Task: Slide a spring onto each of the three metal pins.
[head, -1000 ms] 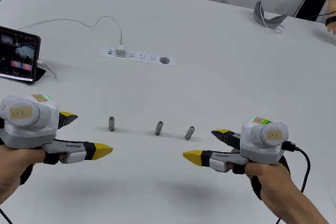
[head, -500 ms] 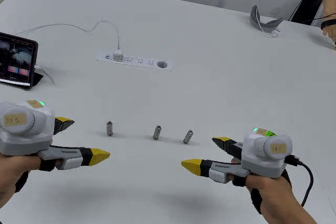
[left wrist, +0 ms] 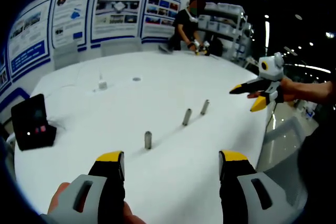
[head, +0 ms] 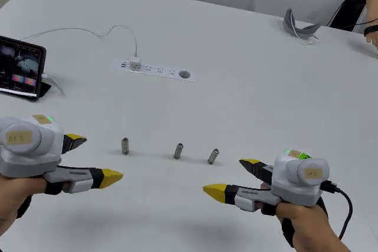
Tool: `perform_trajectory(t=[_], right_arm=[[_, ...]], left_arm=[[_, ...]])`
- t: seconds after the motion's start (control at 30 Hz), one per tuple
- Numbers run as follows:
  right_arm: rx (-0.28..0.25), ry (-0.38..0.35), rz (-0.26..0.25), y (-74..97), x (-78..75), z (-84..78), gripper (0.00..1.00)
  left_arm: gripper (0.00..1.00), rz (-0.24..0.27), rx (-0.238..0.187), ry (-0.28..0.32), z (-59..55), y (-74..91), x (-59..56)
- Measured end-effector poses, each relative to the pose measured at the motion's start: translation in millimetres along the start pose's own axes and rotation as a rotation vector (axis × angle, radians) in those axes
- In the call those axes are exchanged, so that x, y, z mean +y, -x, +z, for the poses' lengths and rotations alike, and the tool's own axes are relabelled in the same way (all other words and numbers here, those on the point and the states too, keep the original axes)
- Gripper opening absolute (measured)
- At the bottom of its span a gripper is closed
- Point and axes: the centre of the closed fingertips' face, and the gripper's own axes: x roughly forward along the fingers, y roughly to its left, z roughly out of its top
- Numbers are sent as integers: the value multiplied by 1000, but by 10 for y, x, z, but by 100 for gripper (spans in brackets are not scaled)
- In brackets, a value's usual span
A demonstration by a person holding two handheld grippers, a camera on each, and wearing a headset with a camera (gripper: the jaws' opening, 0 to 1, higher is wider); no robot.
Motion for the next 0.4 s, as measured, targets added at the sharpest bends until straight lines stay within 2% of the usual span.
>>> perform_trajectory(t=[0.27,0.4], right_arm=[[1,2,0,3,-18,-3,83],[6,1,2,2,-12,-18,83]], left_arm=[[79,7,-8,11,6,39,58],[79,2,-9,12,-1,52,48]])
